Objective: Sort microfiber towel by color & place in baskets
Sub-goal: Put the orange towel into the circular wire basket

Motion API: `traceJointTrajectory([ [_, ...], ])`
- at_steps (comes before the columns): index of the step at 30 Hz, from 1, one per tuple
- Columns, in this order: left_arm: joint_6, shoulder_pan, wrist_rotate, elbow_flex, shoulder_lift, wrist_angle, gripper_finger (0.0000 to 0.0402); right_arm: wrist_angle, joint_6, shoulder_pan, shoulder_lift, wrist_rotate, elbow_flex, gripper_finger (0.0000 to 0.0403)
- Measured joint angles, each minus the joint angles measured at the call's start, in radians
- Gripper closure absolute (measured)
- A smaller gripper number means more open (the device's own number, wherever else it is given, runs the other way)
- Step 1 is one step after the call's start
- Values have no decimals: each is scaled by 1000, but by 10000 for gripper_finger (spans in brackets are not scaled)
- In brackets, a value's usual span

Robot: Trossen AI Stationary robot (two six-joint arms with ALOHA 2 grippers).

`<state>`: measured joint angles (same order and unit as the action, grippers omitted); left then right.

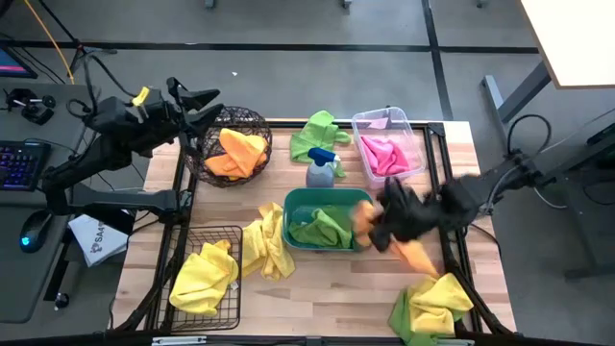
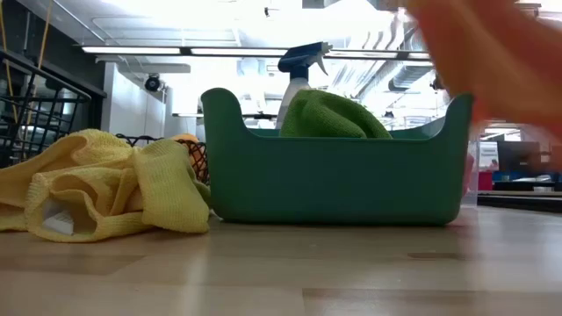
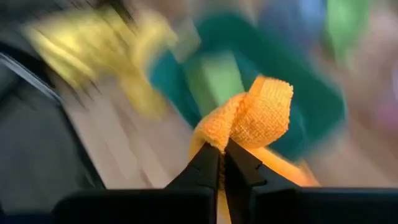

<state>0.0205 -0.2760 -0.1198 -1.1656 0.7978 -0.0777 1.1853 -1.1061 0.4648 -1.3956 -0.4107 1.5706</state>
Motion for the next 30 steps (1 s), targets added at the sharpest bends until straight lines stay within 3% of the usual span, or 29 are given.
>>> traceJointTrajectory([
  [5, 26, 2, -11, 0, 42, -30, 236, -348, 420, -144, -26, -30, 137, 401],
  [11, 23, 2, 99, 2, 92, -33, 236, -758, 800, -299, -94, 99, 226, 401],
  [16, 6, 2, 175, 2, 107, -32, 221, -835, 906, -404, -174, 251, 292, 402],
  [24, -226, 2, 331, 2, 99, -29, 164, -840, 989, -509, -269, 449, 403, 402],
  [30, -257, 2, 340, 1, 128, -14, 147, -855, 1017, -544, -326, 590, 462, 403],
])
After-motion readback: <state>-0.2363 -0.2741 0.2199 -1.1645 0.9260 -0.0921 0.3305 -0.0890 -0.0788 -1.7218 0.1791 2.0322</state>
